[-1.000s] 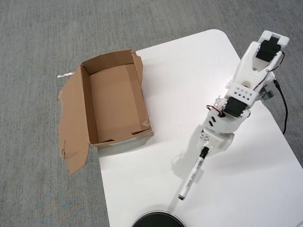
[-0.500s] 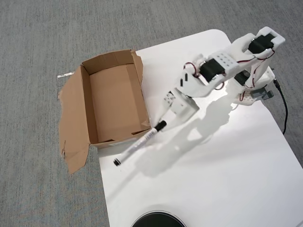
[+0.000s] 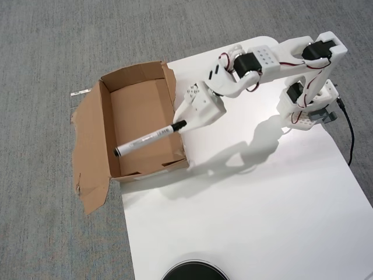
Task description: Grasp a pen and put it in the box.
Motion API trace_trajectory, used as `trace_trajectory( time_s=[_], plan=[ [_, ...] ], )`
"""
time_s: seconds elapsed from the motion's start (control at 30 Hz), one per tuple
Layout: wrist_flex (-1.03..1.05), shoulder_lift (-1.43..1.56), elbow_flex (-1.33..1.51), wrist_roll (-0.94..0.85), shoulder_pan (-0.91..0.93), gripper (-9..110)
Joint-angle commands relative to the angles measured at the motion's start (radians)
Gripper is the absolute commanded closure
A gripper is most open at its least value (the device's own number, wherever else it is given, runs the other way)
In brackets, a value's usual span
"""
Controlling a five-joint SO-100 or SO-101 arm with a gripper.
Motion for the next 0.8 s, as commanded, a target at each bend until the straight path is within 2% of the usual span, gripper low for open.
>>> trace_trajectory(
  time_s=[0.0, 0.37, 0.77],
  plan=[
    [-0.017, 0.034, -0.044, -0.004, 0.051, 101],
    [-0.258, -0.066, -0.044, -0.004, 0.153, 101],
    [-0.256, -0.127, -0.03, -0.001, 0.153, 100]
  ],
)
